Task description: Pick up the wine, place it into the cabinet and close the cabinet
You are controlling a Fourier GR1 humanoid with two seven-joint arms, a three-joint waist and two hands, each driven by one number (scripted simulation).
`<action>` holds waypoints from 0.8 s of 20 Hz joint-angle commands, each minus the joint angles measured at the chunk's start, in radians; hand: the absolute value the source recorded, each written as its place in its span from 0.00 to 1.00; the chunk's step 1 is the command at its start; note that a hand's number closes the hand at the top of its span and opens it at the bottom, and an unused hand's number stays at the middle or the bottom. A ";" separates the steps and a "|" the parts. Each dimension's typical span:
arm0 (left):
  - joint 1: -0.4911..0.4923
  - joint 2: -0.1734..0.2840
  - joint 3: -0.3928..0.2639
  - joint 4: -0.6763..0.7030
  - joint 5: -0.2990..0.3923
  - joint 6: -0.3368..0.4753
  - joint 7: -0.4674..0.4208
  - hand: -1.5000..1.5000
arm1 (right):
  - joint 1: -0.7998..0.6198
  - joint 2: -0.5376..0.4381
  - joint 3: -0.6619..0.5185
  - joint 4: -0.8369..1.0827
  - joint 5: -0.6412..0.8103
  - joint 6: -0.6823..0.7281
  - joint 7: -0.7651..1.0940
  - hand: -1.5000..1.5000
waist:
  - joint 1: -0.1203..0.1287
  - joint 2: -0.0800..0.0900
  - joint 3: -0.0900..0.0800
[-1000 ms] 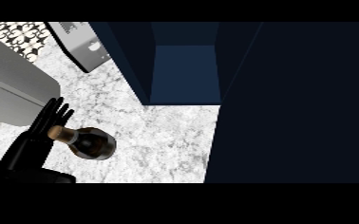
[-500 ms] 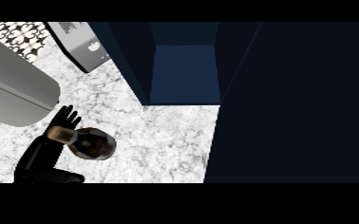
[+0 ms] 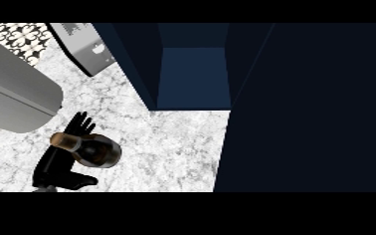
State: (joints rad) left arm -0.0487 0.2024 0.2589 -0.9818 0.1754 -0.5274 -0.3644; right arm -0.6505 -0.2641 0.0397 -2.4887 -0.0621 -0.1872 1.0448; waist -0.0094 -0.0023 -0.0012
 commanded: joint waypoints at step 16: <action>-0.211 0.014 0.008 0.383 -0.024 -0.107 -0.191 1.00 | 0.035 -0.007 -0.058 -0.077 -0.120 -0.001 0.062 0.00 | -0.006 0.002 0.000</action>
State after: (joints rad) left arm -0.2013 0.2174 0.2562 -0.6706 0.1263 -0.5664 -0.5331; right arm -0.6462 -0.2695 0.0226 -2.4859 -0.0663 -0.1988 1.0446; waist -0.0112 -0.0015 -0.0010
